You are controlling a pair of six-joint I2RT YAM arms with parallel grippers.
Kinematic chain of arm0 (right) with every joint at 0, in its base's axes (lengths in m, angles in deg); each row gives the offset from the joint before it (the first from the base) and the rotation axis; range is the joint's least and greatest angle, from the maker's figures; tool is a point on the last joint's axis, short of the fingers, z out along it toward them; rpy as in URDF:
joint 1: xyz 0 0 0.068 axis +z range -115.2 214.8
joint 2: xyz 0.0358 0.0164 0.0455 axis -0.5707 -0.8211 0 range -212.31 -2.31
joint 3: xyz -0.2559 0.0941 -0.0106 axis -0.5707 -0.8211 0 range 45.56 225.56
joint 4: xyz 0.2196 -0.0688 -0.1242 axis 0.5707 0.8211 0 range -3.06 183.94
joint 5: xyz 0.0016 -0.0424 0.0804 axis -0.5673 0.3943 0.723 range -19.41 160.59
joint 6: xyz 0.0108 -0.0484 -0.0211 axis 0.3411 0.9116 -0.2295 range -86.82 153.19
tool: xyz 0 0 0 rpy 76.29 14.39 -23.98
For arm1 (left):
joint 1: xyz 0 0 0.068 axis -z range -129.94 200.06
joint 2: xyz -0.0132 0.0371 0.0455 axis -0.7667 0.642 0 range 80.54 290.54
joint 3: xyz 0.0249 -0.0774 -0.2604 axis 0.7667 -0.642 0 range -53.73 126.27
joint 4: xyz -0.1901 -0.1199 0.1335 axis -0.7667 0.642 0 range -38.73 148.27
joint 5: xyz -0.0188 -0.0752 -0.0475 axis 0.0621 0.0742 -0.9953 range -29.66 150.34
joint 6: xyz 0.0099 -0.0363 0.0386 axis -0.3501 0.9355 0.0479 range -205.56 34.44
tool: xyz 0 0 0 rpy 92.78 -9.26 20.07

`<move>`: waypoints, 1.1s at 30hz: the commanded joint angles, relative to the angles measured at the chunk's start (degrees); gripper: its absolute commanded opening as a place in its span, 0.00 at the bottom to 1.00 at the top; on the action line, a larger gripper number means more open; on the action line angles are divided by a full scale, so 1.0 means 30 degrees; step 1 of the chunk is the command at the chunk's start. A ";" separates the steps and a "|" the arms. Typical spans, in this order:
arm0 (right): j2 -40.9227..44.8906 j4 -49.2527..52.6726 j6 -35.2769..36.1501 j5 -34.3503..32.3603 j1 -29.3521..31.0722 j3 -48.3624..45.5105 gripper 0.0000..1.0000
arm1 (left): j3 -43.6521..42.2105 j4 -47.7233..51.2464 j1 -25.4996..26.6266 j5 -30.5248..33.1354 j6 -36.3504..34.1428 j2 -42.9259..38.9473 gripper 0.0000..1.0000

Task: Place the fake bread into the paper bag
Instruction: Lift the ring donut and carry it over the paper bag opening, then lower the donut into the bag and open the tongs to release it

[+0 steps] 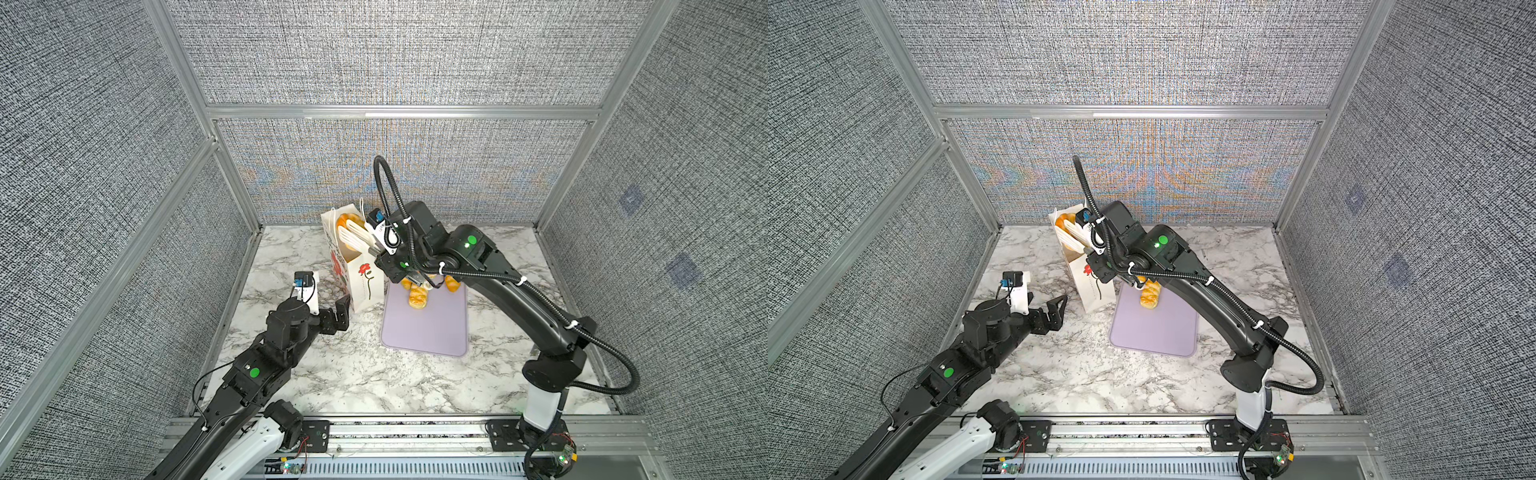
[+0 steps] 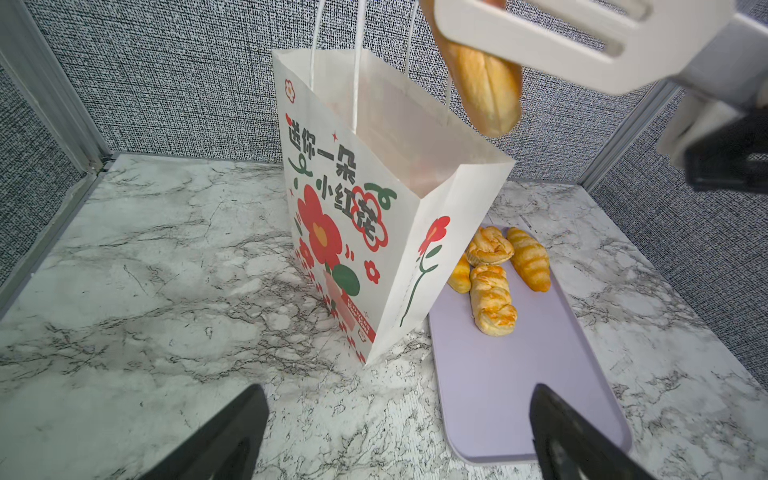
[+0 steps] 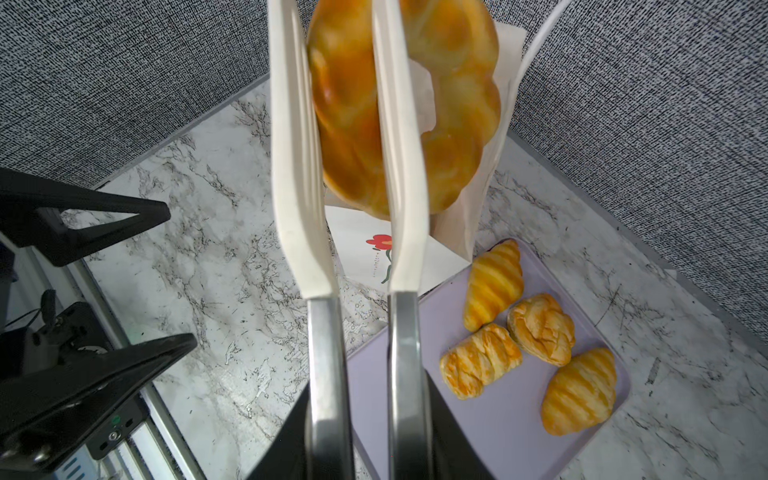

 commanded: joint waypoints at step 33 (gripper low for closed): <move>-0.1080 -0.1910 0.0016 0.2412 -0.1970 -0.1024 0.36 | -0.0592 0.0250 -0.0050 -0.0221 0.0620 -0.0580 0.99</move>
